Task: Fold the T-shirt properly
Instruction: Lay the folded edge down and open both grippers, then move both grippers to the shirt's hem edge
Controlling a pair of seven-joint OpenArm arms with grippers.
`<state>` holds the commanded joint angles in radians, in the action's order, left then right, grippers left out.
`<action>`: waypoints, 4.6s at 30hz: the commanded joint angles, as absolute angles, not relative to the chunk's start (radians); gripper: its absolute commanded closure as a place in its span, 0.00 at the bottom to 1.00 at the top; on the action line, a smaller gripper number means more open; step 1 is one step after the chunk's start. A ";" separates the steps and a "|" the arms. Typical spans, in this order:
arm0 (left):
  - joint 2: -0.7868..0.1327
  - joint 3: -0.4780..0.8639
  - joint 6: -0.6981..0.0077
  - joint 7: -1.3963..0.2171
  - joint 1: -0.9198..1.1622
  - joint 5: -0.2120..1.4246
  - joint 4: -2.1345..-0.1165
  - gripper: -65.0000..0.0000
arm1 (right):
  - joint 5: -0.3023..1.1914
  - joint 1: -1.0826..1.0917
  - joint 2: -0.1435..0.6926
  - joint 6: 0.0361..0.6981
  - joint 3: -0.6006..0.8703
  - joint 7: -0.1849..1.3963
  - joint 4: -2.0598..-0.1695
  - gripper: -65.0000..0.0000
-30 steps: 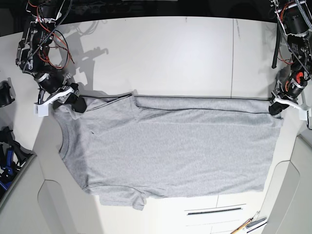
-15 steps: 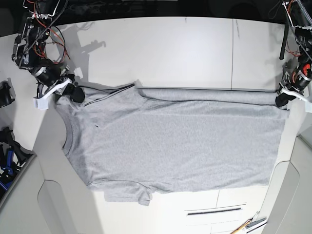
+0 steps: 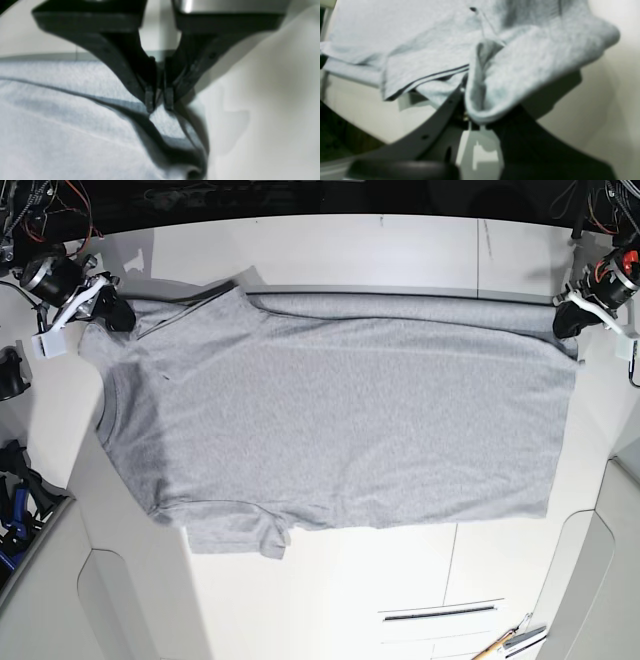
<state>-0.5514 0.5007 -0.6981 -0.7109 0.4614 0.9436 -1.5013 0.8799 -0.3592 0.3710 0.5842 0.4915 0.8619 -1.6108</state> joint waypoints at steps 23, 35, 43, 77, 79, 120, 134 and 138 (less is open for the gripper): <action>-0.510 0.537 -0.698 -0.764 0.620 1.036 -1.576 0.74 | 0.894 -0.457 0.418 0.584 0.568 0.924 -1.628 0.78; -0.510 0.678 -0.698 -0.821 0.620 1.077 -1.576 0.69 | 0.887 -0.446 0.418 0.580 0.731 0.920 -1.629 0.47; -0.510 0.765 -0.698 -0.822 0.621 1.148 -1.576 0.45 | 0.909 -0.338 0.426 0.580 0.812 0.913 -1.629 0.47; -0.526 0.875 -0.698 -0.775 0.532 1.042 -1.603 0.45 | 0.842 -0.147 0.366 0.574 0.271 1.026 -1.615 1.00; -0.527 0.875 -0.698 -0.775 0.532 1.037 -1.603 0.45 | 0.857 -0.197 0.368 0.574 0.293 1.026 -1.616 1.00; -0.526 0.875 -0.698 -0.824 0.532 1.203 -1.603 0.45 | 0.723 -0.272 0.614 0.580 0.333 0.843 -1.399 1.00; -0.527 0.875 -0.698 -0.818 0.463 1.181 -1.603 0.45 | 0.878 -0.139 0.645 0.580 0.492 0.805 -1.463 0.67; -0.527 0.847 -0.698 -0.775 0.389 1.100 -1.601 0.45 | 0.792 -0.052 0.618 0.578 0.492 0.697 -1.462 0.60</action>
<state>-0.5274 0.8471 -0.6981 -0.7753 0.3893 1.1000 -1.6012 0.7918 -0.0525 0.6182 0.5781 0.4915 0.6968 -1.4620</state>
